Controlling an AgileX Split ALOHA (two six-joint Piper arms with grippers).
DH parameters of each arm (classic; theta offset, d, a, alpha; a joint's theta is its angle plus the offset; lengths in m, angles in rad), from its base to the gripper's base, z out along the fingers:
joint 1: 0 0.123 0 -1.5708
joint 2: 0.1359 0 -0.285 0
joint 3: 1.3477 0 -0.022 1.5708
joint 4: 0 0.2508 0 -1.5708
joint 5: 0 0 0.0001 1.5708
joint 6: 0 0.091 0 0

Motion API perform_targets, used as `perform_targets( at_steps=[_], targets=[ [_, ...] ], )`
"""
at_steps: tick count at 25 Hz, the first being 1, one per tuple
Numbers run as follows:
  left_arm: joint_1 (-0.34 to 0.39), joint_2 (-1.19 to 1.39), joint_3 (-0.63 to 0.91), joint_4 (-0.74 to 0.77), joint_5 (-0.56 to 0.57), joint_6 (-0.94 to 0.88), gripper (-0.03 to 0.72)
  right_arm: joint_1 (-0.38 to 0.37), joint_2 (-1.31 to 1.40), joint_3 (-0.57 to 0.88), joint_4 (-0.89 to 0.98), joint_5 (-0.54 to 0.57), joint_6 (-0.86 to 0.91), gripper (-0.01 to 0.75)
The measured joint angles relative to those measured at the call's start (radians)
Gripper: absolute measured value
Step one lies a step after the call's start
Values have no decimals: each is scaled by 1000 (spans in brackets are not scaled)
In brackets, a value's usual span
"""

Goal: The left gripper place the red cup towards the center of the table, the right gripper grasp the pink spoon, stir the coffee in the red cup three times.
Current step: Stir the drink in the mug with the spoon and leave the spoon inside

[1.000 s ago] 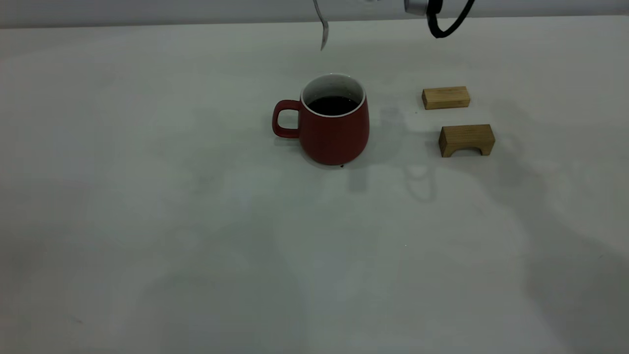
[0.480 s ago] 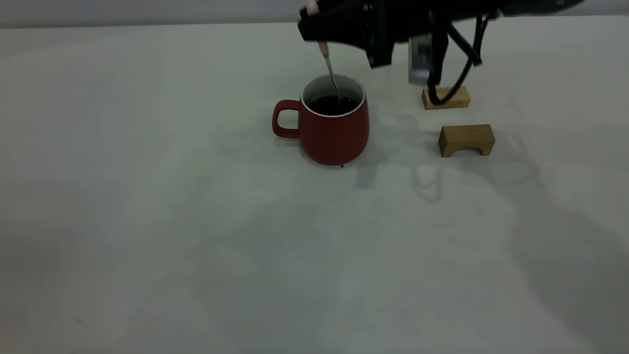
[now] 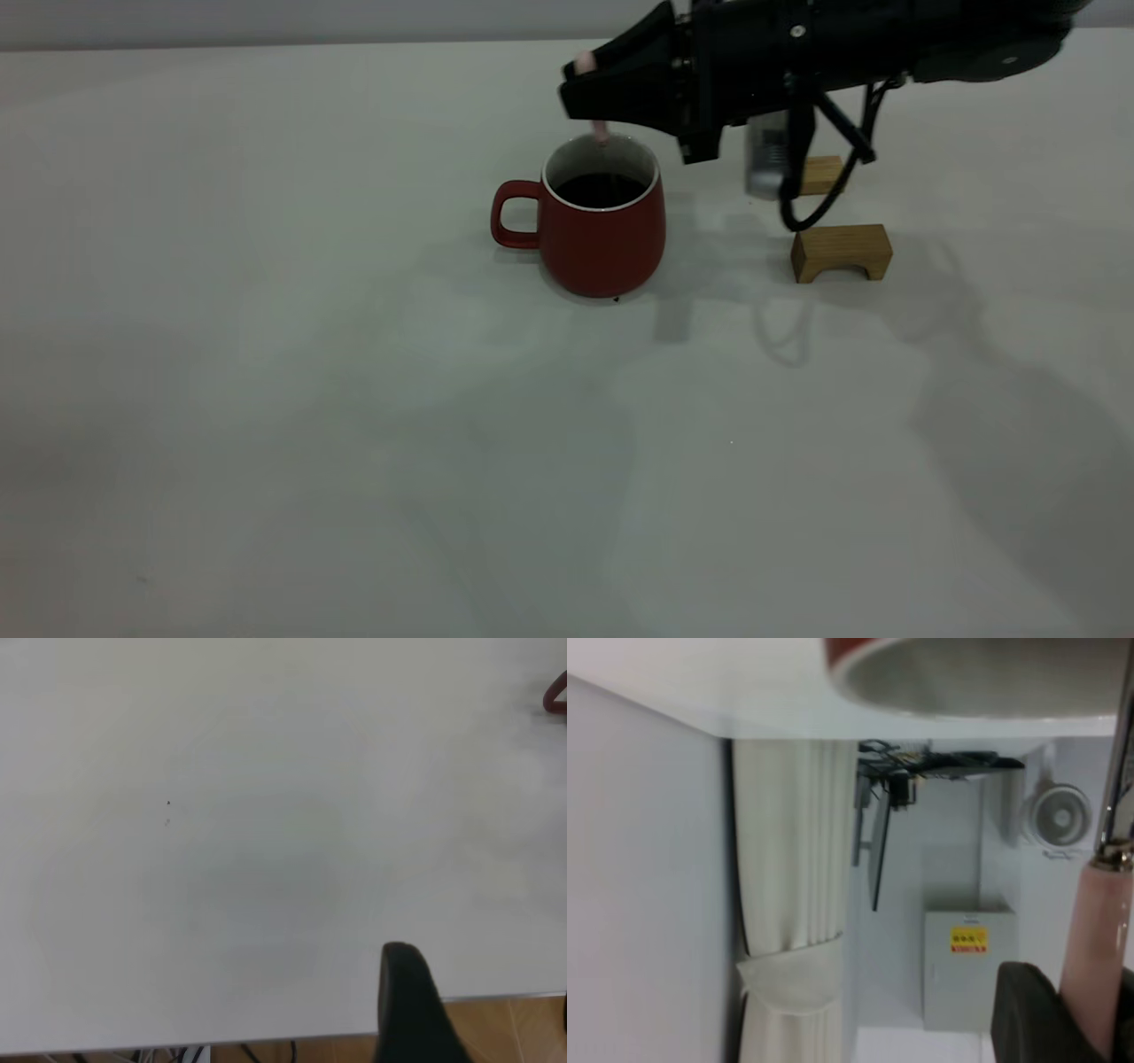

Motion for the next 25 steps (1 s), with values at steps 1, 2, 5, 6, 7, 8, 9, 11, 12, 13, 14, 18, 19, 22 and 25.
perform_targets(
  at_steps=[1,2,5,6,7,8,9,11,12,13,14,18,19,22,25],
  targets=[
    [0,0,0,0,0,0,482,4,17,-20,0,10,5,133],
    [0,0,0,0,0,0,482,11,37,-43,0,17,9,133],
    [0,0,0,0,0,0,482,21,87,-121,-2,23,13,133],
    [0,0,0,0,0,0,482,21,96,-146,-3,23,13,133],
    [0,0,0,0,0,0,482,20,101,-162,-1,24,13,133],
    [0,0,0,0,0,0,482,16,102,-172,-1,24,13,133],
    [0,0,0,0,0,0,482,10,102,-176,-1,28,13,133],
    [0,0,0,0,0,0,482,-7,102,-169,-1,28,13,133],
    [0,0,0,0,0,0,482,-16,96,-152,1,28,13,133],
    [0,0,0,0,0,0,482,-23,88,-125,1,25,13,133],
    [0,0,0,0,0,0,482,-30,75,-93,1,20,13,133],
    [0,0,0,0,0,0,482,-18,46,-32,1,14,13,133],
    [0,0,0,0,0,0,482,-8,46,-34,1,14,13,133],
    [0,0,0,0,0,0,482,23,66,-88,-1,18,13,133],
    [0,0,0,0,0,0,482,28,95,-152,0,20,13,133]
  ],
)
